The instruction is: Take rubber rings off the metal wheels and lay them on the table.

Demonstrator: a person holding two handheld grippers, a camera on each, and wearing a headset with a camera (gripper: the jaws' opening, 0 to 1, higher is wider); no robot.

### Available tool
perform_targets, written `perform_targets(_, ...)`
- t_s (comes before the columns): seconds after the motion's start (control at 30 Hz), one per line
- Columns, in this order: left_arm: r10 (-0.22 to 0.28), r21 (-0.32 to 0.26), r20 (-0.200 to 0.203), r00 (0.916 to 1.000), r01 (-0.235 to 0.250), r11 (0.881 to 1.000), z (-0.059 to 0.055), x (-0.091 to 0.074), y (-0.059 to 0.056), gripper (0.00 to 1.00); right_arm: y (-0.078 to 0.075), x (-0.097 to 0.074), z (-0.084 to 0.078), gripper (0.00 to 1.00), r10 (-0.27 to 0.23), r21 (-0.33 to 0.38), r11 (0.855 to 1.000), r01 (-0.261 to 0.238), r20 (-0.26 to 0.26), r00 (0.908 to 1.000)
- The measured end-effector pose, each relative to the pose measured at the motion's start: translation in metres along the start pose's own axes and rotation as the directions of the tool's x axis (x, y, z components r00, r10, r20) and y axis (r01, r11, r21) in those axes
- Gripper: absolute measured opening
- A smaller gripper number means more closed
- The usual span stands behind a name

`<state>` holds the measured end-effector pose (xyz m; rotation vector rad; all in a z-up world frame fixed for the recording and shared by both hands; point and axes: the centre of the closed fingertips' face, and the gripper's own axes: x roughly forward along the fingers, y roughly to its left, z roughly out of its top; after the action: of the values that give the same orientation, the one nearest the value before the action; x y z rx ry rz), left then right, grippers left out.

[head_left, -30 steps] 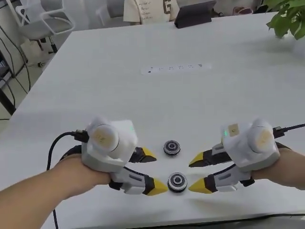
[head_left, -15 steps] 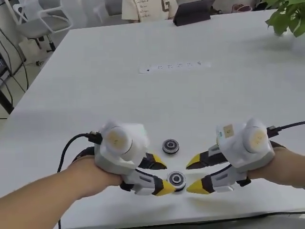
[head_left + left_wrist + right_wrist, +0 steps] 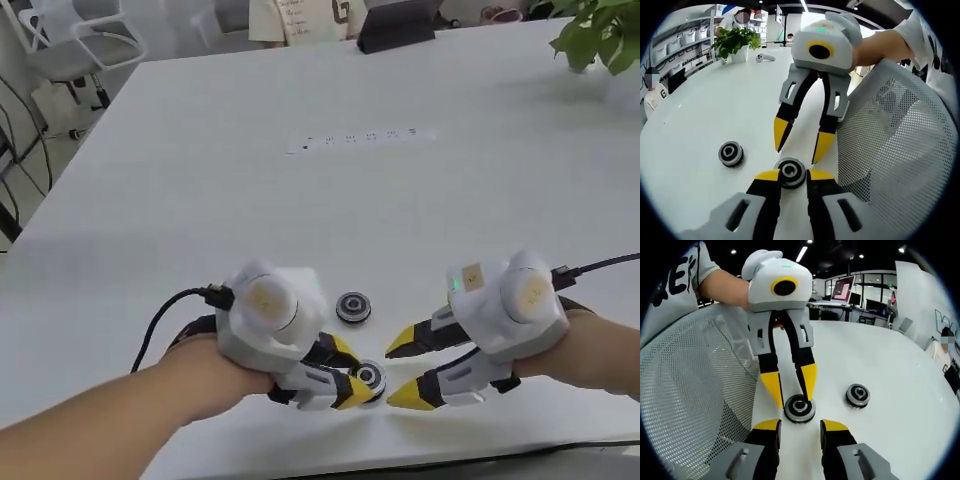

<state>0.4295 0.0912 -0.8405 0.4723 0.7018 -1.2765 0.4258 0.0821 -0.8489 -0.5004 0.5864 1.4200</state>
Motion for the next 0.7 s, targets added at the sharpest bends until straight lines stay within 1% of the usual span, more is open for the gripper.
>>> perform_targets(0.03, 0.006, 0.007, -0.003, 1.0, -0.006, 1.0, -0.001, 0.001, 0.0, 0.14, 0.0, 0.0, 0.0, 0.29, 0.0, 0.0, 1.0, 0.0, 0.0, 1.0)
perform_targets(0.17, 0.037, -0.005, 0.006, 0.9993, -0.037, 0.999, 0.001, 0.0, 0.005, 0.08, 0.0, 0.001, -0.001, 0.29, 0.002, 0.001, 1.0, -0.002, -0.003, 1.0)
perform_targets(0.2, 0.039, -0.003, 0.008, 0.9992, -0.039, 0.999, 0.001, 0.001, 0.004, 0.08, 0.0, 0.001, -0.001, 0.29, 0.003, 0.001, 1.0, -0.003, -0.003, 1.0)
perform_targets(0.23, 0.042, 0.003, 0.012, 0.999, -0.042, 0.999, 0.001, 0.001, 0.004, 0.08, 0.001, 0.001, -0.001, 0.29, 0.005, 0.001, 1.0, -0.005, -0.004, 1.0)
perform_targets(0.37, 0.058, 0.059, 0.013, 0.9982, -0.059, 0.997, 0.0, 0.001, 0.003, 0.08, 0.003, 0.003, 0.0, 0.28, 0.012, 0.003, 1.0, -0.012, -0.001, 0.9999)
perform_targets(0.53, 0.065, 0.048, 0.015, 0.9978, -0.066, 0.997, 0.001, 0.001, 0.005, 0.08, 0.001, 0.007, 0.0, 0.28, 0.021, 0.003, 1.0, -0.021, -0.003, 0.9998)
perform_targets(0.7, 0.072, 0.04, 0.023, 0.9971, -0.073, 0.997, 0.001, 0.001, 0.005, 0.08, 0.001, 0.011, 0.005, 0.27, 0.033, 0.012, 0.999, -0.033, 0.005, 0.9994)
